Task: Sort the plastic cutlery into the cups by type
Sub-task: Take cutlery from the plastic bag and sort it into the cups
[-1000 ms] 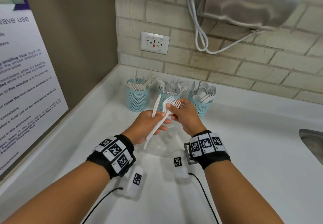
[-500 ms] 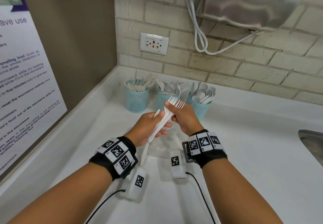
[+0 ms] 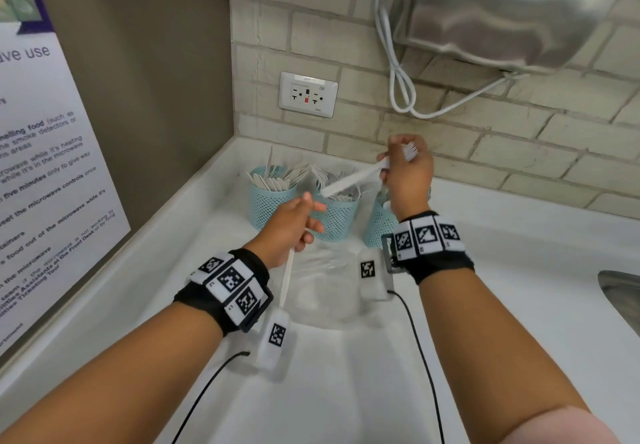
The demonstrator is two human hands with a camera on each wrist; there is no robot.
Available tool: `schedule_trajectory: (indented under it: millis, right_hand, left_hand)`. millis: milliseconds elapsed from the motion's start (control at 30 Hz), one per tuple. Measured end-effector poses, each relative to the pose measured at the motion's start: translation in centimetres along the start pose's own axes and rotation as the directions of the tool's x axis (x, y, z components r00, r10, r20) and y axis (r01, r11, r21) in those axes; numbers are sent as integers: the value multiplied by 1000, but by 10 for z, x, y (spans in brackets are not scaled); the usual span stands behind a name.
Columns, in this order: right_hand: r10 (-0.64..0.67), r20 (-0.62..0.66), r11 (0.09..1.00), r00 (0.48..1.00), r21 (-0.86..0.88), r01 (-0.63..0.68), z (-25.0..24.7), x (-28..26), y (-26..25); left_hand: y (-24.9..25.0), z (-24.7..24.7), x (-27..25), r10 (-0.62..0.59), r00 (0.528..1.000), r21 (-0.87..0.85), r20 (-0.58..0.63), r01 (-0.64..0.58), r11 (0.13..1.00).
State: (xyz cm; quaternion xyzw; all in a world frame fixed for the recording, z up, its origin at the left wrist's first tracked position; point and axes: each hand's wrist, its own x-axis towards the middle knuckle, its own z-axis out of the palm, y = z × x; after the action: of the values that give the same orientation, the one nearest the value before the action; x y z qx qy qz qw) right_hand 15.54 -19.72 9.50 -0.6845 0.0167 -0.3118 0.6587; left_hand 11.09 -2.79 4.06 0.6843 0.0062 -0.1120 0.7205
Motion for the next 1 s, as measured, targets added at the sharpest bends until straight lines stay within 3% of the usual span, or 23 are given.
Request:
schedule_trajectory:
  millis: [100, 200, 267, 333, 433, 567, 700, 767, 833, 933, 1000]
  right_hand:
    - [-144, -20, 985, 989, -103, 141, 8, 13, -7]
    - [-245, 133, 921, 960, -278, 273, 21, 15, 1]
    - [-294, 281, 833, 914, -392, 389, 28, 15, 14]
    - [-236, 422, 743, 876, -503, 442, 34, 16, 27]
    - [-67, 508, 649, 859, -631, 424, 41, 15, 35]
    - [56, 525, 347, 849, -808, 477, 41, 5, 46]
    - [177, 539, 270, 823, -831, 486, 42, 1, 49]
    - [241, 535, 275, 810, -838, 471, 43, 3, 42]
    - [154, 525, 355, 837, -820, 449, 43, 4, 34]
    - [-134, 465, 612, 875, -656, 442, 43, -7, 22]
    - [-150, 498, 768, 854, -485, 418, 43, -15, 14]
  left_hand:
    - [7, -2, 7, 14, 1000, -75, -27, -16, 997]
    - [11, -1, 13, -18, 999, -243, -32, 10, 970]
    - [11, -1, 17, -37, 999, -373, -18, 28, 927]
    - [9, -2, 19, -32, 999, -430, -4, 27, 902]
    - [5, -4, 21, -7, 1000, -427, -13, 1, 904]
    - [1, -6, 22, 45, 998, -405, -38, -57, 913]
    - [-5, -5, 18, 98, 995, -360, 21, -84, 929]
    - [-7, -5, 16, 106, 994, -342, 34, -88, 936]
    - [-9, -5, 14, 107, 994, -322, 19, -96, 942]
    - [-11, -6, 12, 88, 995, -300, -36, -94, 949]
    - [-11, -5, 11, 84, 994, -307, -65, -100, 946]
